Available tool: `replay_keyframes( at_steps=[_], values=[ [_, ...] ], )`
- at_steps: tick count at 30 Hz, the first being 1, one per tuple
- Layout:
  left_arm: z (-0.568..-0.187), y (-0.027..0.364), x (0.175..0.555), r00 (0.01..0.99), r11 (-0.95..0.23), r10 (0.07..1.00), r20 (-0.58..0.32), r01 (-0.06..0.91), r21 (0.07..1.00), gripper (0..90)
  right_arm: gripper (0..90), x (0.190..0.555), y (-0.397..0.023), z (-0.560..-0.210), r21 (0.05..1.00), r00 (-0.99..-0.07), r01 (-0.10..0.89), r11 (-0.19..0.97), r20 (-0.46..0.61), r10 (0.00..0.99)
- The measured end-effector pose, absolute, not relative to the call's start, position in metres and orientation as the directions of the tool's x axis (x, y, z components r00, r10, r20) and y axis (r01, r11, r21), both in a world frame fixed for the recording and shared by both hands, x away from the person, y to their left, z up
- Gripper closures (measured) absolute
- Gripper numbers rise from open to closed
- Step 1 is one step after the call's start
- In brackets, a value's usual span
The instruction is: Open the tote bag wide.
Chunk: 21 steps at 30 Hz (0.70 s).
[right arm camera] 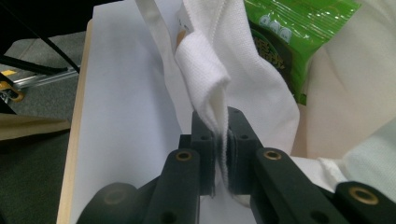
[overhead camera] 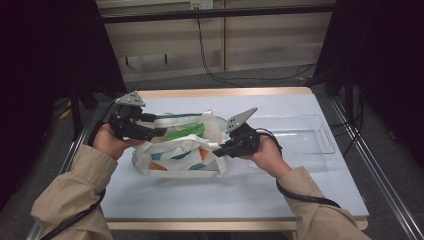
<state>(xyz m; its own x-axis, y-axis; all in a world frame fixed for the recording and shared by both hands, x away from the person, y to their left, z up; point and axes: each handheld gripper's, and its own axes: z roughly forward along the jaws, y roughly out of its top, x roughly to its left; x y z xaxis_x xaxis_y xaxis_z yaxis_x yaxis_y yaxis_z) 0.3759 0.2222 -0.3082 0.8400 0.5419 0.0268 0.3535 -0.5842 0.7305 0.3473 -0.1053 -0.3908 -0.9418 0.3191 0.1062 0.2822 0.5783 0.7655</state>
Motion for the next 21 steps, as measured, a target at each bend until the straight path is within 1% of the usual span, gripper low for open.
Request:
replay_keyframes(
  at_steps=[3, 4, 6, 9, 10, 11, 12, 15, 18, 19, 21],
  values=[
    [-0.307, 0.22, 0.378, 0.839, -0.581, 0.543, 0.03, 0.35, 0.735, 34.8, 83.7, 0.347, -0.106, -0.391, 0.766, -0.942, 0.282, 0.578, 0.109, 0.317],
    [-0.306, 0.22, 0.38, 0.847, -0.604, 0.529, 0.05, 0.333, 0.724, 34.7, 83.6, 0.347, -0.106, -0.391, 0.766, -0.942, 0.284, 0.577, 0.111, 0.317],
    [-0.305, 0.219, 0.38, 0.841, -0.6, 0.538, 0.064, 0.328, 0.729, 34.0, 83.7, 0.347, -0.106, -0.391, 0.764, -0.943, 0.285, 0.58, 0.113, 0.313],
    [-0.304, 0.217, 0.382, 0.842, -0.588, 0.537, 0.047, 0.333, 0.737, 33.4, 83.7, 0.347, -0.106, -0.391, 0.763, -0.944, 0.281, 0.582, 0.11, 0.31],
    [-0.303, 0.217, 0.383, 0.846, -0.604, 0.53, 0.064, 0.323, 0.729, 33.2, 83.6, 0.347, -0.106, -0.391, 0.764, -0.945, 0.28, 0.582, 0.111, 0.309],
    [-0.305, 0.215, 0.383, 0.836, -0.581, 0.546, 0.05, 0.335, 0.742, 32.8, 83.7, 0.347, -0.106, -0.391, 0.764, -0.945, 0.281, 0.582, 0.112, 0.308],
    [-0.304, 0.216, 0.385, 0.846, -0.605, 0.529, 0.067, 0.321, 0.729, 32.4, 83.7, 0.346, -0.106, -0.391, 0.763, -0.944, 0.282, 0.582, 0.113, 0.309],
    [-0.304, 0.217, 0.387, 0.841, -0.592, 0.538, 0.059, 0.327, 0.736, 32.6, 83.6, 0.346, -0.106, -0.392, 0.76, -0.945, 0.281, 0.586, 0.113, 0.306],
    [-0.305, 0.218, 0.389, 0.843, -0.602, 0.534, 0.064, 0.326, 0.729, 33.7, 83.4, 0.345, -0.106, -0.393, 0.757, -0.947, 0.28, 0.591, 0.116, 0.3],
    [-0.307, 0.217, 0.389, 0.836, -0.582, 0.547, 0.047, 0.339, 0.739, 34.7, 83.3, 0.345, -0.106, -0.393, 0.757, -0.947, 0.279, 0.591, 0.115, 0.3],
    [-0.307, 0.218, 0.391, 0.84, -0.596, 0.539, 0.064, 0.326, 0.734, 37.1, 82.8, 0.343, -0.106, -0.394, 0.753, -0.947, 0.282, 0.594, 0.119, 0.298]
  ],
)
